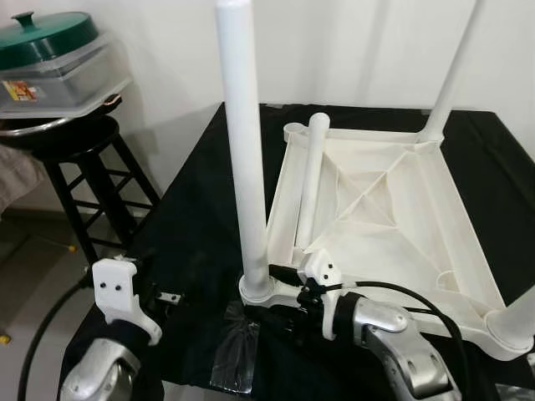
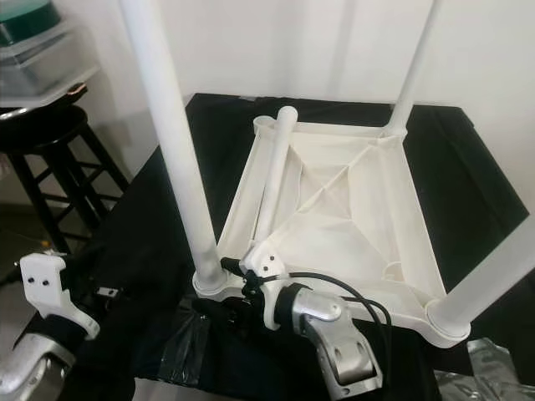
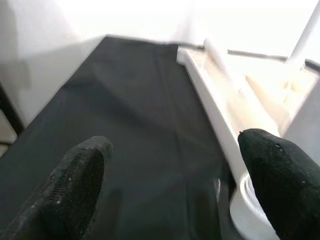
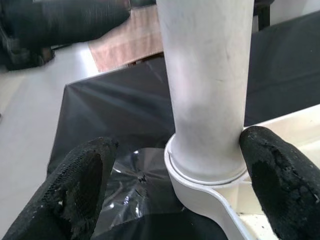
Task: Building children table
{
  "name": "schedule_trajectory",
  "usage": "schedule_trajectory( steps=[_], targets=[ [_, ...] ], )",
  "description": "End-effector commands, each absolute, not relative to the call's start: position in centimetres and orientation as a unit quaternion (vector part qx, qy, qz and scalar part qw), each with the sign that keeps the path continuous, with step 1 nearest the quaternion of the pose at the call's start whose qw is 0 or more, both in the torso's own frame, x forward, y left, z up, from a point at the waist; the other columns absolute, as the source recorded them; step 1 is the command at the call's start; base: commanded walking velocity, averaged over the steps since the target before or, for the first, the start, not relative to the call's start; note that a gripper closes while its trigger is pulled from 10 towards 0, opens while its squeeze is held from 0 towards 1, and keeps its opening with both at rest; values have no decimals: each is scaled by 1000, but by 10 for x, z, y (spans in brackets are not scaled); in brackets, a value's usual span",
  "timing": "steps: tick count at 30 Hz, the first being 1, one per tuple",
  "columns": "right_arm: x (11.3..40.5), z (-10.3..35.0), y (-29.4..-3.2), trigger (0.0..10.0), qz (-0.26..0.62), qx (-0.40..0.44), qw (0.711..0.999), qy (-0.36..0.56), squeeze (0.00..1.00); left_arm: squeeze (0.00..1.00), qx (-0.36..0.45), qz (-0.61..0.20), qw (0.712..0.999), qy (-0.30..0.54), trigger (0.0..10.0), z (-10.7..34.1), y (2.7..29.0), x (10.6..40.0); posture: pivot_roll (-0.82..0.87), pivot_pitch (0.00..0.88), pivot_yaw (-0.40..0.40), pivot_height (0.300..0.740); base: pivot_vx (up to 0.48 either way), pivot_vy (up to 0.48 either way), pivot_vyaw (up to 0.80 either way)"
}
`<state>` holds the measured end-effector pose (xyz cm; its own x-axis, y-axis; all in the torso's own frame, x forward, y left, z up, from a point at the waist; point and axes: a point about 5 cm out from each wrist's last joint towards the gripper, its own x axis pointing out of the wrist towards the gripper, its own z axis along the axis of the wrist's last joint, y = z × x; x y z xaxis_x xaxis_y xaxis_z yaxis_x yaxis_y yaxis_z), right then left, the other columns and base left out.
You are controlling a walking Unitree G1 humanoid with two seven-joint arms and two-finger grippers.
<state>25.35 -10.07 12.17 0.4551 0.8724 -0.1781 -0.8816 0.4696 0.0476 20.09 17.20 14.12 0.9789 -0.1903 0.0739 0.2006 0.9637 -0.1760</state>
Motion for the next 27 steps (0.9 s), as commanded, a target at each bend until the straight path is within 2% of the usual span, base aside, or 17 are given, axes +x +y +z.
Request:
schedule_trajectory(
  steps=[1,2,4,6,8,9,10,12,16,27],
  targets=[
    [256,126,-98,10000,493,-17,867,65,0,0,-79,-100,992,-7,10000,133,162,195,-50,71,38,740,0,0,0],
    [256,126,-98,10000,493,-17,867,65,0,0,-79,-100,992,-7,10000,133,162,195,-50,71,38,740,0,0,0],
    [264,128,-105,10000,398,-27,916,51,0,0,-50,-86,995,-3,10000,130,160,190,-53,79,43,740,0,0,0],
    [264,128,-105,10000,398,-27,916,51,0,0,-50,-86,995,-3,10000,130,160,190,-53,79,43,740,0,0,0],
    [264,128,-117,10000,318,-34,947,37,0,0,-4,-72,997,-7,10000,132,164,185,-56,92,48,740,0,0,0],
    [264,128,-117,10000,318,-34,947,37,0,0,-4,-72,997,-7,10000,132,164,185,-56,92,48,740,0,0,0],
    [259,127,-129,10000,280,-33,959,31,0,0,75,-93,993,5,10000,127,161,176,-51,94,44,740,0,0,0],
    [257,127,-131,10000,275,-33,960,29,0,0,91,-99,991,9,10000,126,159,173,-51,94,44,740,0,0,0],
    [249,126,-130,10000,293,-53,954,24,0,0,39,-82,996,20,10000,120,158,165,-43,97,44,740,0,0,0],
    [247,124,-130,10000,283,-61,957,16,0,0,-5,-58,998,12,10000,120,157,169,-63,89,29,740,0,0,0]
  ],
)
